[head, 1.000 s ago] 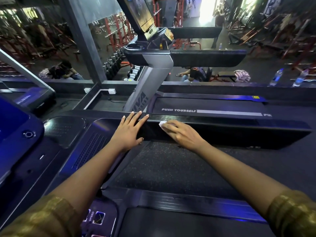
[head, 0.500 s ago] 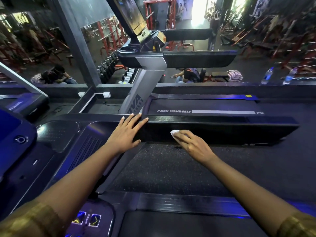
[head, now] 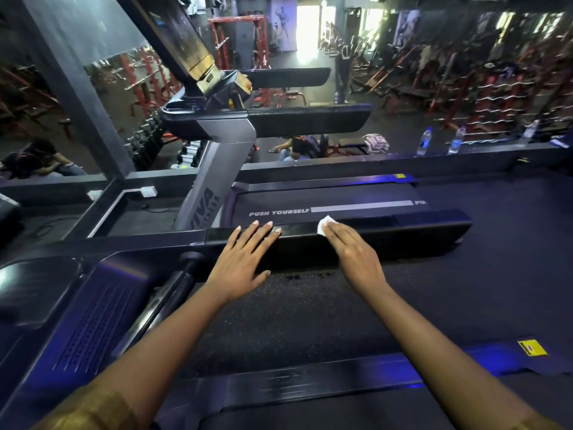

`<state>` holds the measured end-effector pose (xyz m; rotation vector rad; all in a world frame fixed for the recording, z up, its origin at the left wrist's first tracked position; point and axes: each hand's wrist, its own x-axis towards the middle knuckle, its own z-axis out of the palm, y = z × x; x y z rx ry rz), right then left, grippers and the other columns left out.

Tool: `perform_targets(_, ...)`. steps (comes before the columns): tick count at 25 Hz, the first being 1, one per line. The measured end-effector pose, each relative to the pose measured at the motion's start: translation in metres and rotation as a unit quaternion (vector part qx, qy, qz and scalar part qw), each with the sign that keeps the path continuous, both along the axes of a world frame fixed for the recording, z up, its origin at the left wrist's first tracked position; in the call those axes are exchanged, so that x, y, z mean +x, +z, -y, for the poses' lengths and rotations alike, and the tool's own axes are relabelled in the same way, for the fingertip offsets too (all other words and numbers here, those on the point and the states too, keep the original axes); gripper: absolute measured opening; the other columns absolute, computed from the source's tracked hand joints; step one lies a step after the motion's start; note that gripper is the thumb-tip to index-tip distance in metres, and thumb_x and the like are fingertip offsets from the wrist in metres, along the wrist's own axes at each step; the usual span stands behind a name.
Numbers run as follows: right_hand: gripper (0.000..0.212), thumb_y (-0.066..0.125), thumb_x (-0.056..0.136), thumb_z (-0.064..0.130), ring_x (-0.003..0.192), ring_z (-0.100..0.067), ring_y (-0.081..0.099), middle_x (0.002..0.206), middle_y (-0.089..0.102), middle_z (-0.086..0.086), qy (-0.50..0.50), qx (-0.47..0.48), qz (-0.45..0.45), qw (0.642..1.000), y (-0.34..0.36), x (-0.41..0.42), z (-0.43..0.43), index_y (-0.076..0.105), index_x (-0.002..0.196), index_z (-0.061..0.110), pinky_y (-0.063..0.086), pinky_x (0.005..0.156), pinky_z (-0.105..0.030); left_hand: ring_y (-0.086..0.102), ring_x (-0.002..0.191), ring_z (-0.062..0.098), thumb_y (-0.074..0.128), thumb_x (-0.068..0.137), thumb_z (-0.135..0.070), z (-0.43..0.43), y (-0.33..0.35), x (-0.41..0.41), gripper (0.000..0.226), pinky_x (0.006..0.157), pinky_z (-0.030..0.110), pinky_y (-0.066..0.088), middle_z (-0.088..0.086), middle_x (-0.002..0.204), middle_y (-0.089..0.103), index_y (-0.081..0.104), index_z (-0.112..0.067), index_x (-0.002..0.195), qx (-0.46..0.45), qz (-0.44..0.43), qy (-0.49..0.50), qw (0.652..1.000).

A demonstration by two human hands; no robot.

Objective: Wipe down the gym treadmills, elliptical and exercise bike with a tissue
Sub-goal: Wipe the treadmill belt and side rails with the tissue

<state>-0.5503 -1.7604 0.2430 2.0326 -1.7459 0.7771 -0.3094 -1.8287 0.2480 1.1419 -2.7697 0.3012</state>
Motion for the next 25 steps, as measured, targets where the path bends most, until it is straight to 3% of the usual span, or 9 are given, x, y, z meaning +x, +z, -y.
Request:
perform_targets(3,0.062,0.071,0.057,-0.021,0.105,-0.033,0.062,0.113,0.064,-0.019,-0.065,0.04,0.015,0.997,0.005,-0.04,-0.016,0.061,0.116,-0.006,0.056,0.076,-0.04,0.024,0.143,0.025,0.059,0.081,-0.047,0.002,-0.005,0.001,0.084,0.117,0.043,0.013,0.003,0.156,0.027,0.019,-0.022,0.151,-0.003,-0.022,-0.001,1.0)
perform_targets(6,0.061,0.064,0.06,-0.025,0.107,-0.04,0.059,0.116,0.061,-0.025,-0.134,0.053,0.047,0.989,0.013,-0.064,-0.025,0.059,0.118,-0.008,0.052,0.084,-0.045,0.031,0.14,0.028,0.039,0.082,-0.057,-0.001,-0.004,-0.002,0.077,0.117,0.043,0.013,0.005,0.152,0.034,0.022,-0.022,0.149,-0.005,-0.026,0.011,1.0)
perform_targets(9,0.051,0.058,0.059,-0.015,0.096,-0.037,0.064,0.11,0.065,-0.024,-0.107,0.011,0.014,0.994,0.019,-0.046,-0.015,0.068,0.107,-0.002,0.052,0.08,-0.042,0.021,0.144,0.026,0.027,0.085,-0.06,-0.003,0.003,-0.018,0.076,0.115,0.046,0.009,0.004,0.156,0.027,0.016,-0.026,0.151,0.027,-0.043,0.002,0.999)
perform_targets(12,0.045,0.04,0.07,0.007,0.09,-0.025,0.067,0.106,0.069,-0.011,-0.029,-0.01,-0.034,0.999,0.015,-0.021,-0.006,0.072,0.102,0.006,0.054,0.077,-0.03,0.002,0.148,0.02,0.037,0.093,-0.055,-0.001,0.016,-0.049,0.073,0.119,0.042,0.001,0.0,0.16,0.01,-0.001,-0.03,0.151,0.054,-0.055,-0.046,0.996)
perform_targets(18,0.05,0.036,0.071,0.0,0.096,-0.03,0.066,0.107,0.068,-0.016,-0.128,-0.001,-0.009,0.992,0.004,-0.084,-0.021,0.067,0.11,-0.002,0.052,0.084,-0.038,0.0,0.148,0.02,0.044,0.096,-0.047,0.015,0.031,-0.115,0.074,0.117,0.039,-0.005,-0.001,0.161,0.004,-0.001,-0.029,0.152,0.061,-0.012,-0.133,0.989)
perform_targets(22,0.055,0.066,0.062,-0.018,0.099,-0.033,0.064,0.111,0.065,-0.02,-0.195,0.03,0.023,0.98,0.008,-0.133,-0.038,0.063,0.115,-0.004,0.052,0.086,-0.041,0.002,0.148,0.018,0.039,0.097,-0.049,0.018,0.031,-0.154,0.07,0.118,0.039,-0.003,-0.002,0.161,0.003,-0.002,-0.03,0.152,0.055,0.036,-0.169,0.983)
perform_targets(25,0.059,0.062,0.062,-0.022,0.101,-0.036,0.062,0.116,0.063,-0.021,-0.217,0.036,0.06,0.974,0.018,-0.147,-0.041,0.062,0.118,-0.003,0.05,0.086,-0.04,0.01,0.147,0.02,0.029,0.096,-0.056,0.019,0.023,-0.161,0.069,0.12,0.04,0.007,-0.001,0.16,0.006,-0.004,-0.031,0.151,0.04,0.049,-0.171,0.983)
